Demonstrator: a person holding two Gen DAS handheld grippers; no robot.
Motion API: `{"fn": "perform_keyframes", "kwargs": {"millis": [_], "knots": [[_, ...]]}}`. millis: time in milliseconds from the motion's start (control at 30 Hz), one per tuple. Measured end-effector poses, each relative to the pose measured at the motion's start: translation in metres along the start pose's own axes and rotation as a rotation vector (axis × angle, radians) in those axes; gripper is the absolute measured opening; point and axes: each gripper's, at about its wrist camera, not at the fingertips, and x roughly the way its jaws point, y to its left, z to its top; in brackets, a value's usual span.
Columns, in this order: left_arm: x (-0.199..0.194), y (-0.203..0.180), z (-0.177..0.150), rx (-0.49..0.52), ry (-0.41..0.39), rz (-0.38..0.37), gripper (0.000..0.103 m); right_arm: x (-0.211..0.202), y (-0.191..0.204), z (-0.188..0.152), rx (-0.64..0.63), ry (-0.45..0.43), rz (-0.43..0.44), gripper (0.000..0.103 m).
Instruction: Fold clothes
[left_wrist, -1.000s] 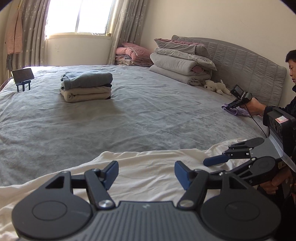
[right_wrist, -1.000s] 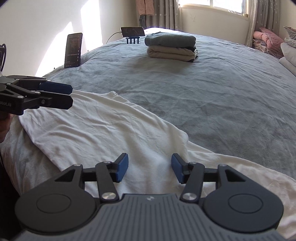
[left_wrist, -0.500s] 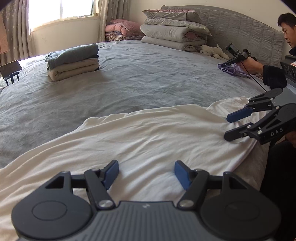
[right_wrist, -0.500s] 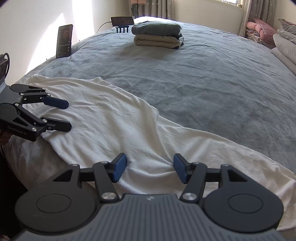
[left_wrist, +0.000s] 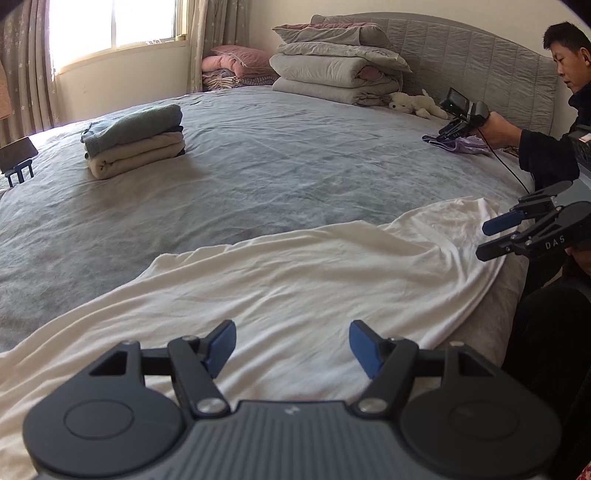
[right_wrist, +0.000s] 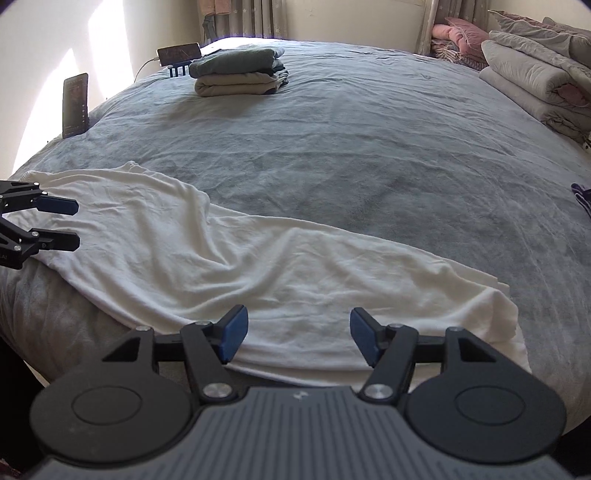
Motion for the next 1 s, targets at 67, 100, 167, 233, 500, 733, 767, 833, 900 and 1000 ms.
{"fn": "perform_keyframes", "kwargs": {"millis": [67,100,167,233,500,733,767,833,900,1000], "knots": [[0.006,-0.006,0.006,0.014,-0.003,-0.009,0.069,-0.004,-0.016,-0.001,0.047,-0.013,-0.020,0.065],[0.010,-0.008,0.009,0.021,-0.003,-0.010,0.069,-0.006,-0.024,-0.001,0.064,-0.021,-0.038,0.065],[0.016,-0.012,0.015,0.030,-0.002,-0.012,0.069,-0.009,-0.041,-0.001,0.096,-0.037,-0.074,0.065],[0.021,-0.016,0.020,0.030,-0.001,-0.021,0.069,-0.013,-0.058,0.000,0.129,-0.054,-0.111,0.065],[0.034,-0.037,0.037,0.043,-0.034,-0.089,0.065,-0.023,-0.109,-0.016,0.286,-0.055,-0.159,0.043],[0.055,-0.061,0.066,0.048,-0.057,-0.161,0.053,-0.017,-0.128,-0.033,0.366,-0.056,-0.158,0.037],[0.061,-0.067,0.074,0.058,-0.058,-0.183,0.051,-0.017,-0.129,-0.033,0.368,-0.065,-0.150,0.036],[0.077,-0.082,0.091,0.080,-0.053,-0.234,0.049,-0.017,-0.131,-0.034,0.370,-0.086,-0.132,0.033],[0.095,-0.096,0.106,0.094,-0.037,-0.282,0.049,-0.017,-0.133,-0.035,0.369,-0.101,-0.125,0.032],[0.128,-0.118,0.125,0.103,0.003,-0.341,0.044,-0.016,-0.139,-0.037,0.376,-0.118,-0.111,0.031]]}}
